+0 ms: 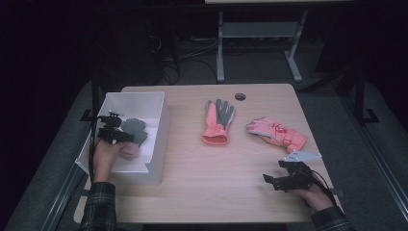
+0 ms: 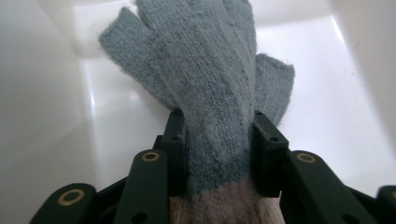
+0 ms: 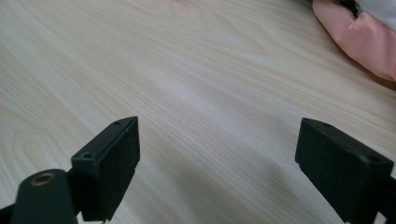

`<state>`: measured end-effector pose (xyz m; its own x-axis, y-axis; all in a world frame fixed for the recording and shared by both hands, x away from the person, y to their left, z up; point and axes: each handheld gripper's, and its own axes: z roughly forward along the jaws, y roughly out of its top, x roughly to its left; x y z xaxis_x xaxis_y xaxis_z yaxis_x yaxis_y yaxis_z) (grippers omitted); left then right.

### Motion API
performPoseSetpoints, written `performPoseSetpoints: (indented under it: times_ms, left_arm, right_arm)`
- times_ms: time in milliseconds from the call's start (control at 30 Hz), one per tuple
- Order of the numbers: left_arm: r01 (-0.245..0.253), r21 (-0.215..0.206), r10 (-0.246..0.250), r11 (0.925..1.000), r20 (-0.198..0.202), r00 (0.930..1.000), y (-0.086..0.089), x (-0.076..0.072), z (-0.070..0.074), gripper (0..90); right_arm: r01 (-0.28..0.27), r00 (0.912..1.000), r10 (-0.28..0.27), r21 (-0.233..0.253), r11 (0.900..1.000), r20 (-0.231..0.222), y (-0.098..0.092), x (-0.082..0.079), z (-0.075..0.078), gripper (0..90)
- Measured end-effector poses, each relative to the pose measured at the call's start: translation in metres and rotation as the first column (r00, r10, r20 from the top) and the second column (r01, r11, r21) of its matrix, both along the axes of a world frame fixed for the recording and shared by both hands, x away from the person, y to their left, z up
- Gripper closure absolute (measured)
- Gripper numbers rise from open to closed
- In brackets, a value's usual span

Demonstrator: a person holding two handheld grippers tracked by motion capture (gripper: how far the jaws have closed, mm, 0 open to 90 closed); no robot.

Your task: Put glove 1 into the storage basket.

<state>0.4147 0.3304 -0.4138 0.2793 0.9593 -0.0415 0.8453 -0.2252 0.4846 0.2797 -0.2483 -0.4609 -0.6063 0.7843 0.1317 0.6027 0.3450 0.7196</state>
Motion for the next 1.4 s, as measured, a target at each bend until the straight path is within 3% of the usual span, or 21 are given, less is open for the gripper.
performPoseSetpoints:
  times_ms: [167, 367, 500, 733, 800, 1000, 1200, 1400]
  left_arm:
    - [-0.022, 0.011, 0.022, 0.9997, -0.028, 0.9994, -0.004, 0.001, -0.003, 50.1]
    - [-0.053, 0.026, 0.053, 0.9983, -0.01, 0.9985, -0.008, 0.001, 0.002, 31.1]
    - [-0.036, 0.026, 0.035, 0.999, 0.026, 0.999, -0.011, -0.002, 0.012, 24.1]
    - [0.023, -0.026, -0.019, 0.9994, 0.129, 0.9915, -0.01, -0.014, 0.033, 18.8]
    - [0.038, -0.05, -0.03, 0.9981, 0.138, 0.9899, -0.011, -0.016, 0.038, 17.7]
    - [0.117, -0.122, -0.094, 0.9857, 0.174, 0.9802, -0.017, -0.023, 0.051, 13.8]
    - [0.165, -0.148, -0.135, 0.9751, 0.194, 0.9715, -0.027, -0.029, 0.066, 13.5]
    - [0.235, -0.191, -0.187, 0.9529, 0.239, 0.9527, -0.041, -0.039, 0.084, 13.7]
  right_arm:
    - [0.001, 1.0, -0.001, 0.0, 1.0, 0.001, 0.0, 0.0, 0.0, 13.5]
    - [0.004, 1.0, -0.004, 0.004, 1.0, 0.002, -0.002, -0.001, 0.001, 13.6]
    - [0.004, 1.0, -0.004, 0.004, 1.0, 0.001, -0.001, -0.001, 0.001, 13.5]
    - [0.003, 1.0, -0.003, 0.004, 1.0, 0.002, -0.001, -0.001, 0.001, 13.5]
    - [0.002, 1.0, -0.002, 0.002, 1.0, 0.003, -0.002, -0.001, 0.001, 13.6]
    - [0.001, 1.0, -0.001, 0.002, 1.0, 0.006, -0.001, -0.001, 0.001, 13.6]
    - [0.002, 1.0, -0.002, 0.004, 1.0, 0.002, -0.001, -0.001, 0.001, 13.5]
    - [0.001, 1.0, -0.001, 0.0, 1.0, 0.008, -0.001, -0.001, 0.001, 13.5]
